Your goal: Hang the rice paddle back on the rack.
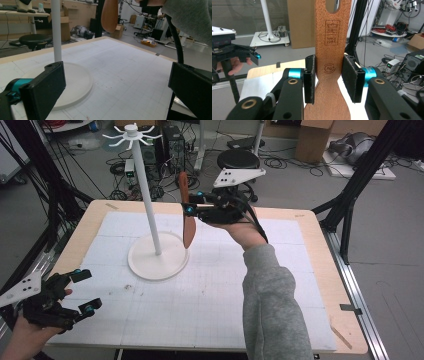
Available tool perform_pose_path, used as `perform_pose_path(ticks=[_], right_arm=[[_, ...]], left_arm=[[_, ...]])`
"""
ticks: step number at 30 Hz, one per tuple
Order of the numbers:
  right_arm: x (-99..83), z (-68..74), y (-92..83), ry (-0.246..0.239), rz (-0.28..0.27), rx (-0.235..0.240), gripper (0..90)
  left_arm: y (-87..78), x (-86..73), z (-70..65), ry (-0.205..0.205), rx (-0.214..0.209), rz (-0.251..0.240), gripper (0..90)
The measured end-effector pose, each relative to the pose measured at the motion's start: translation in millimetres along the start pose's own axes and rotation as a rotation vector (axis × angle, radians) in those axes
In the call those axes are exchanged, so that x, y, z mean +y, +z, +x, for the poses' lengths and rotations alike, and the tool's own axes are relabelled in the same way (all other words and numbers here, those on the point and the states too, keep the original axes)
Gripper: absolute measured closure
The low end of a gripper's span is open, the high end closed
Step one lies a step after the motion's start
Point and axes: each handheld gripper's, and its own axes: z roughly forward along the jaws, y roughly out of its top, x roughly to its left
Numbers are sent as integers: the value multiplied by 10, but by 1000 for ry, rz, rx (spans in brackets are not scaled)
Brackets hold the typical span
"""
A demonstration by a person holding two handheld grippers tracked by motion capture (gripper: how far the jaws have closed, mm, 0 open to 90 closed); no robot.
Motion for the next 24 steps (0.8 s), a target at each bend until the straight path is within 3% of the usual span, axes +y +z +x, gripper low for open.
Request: perform_pose_path(ticks=[5, 24], right_arm=[[60, -43, 68, -3, 2, -2, 642], [280, -237, 220, -37, -27, 33, 642]], left_arm=[[45, -32, -8, 5, -13, 36, 17], [-22, -114, 77, -36, 17, 18, 17]])
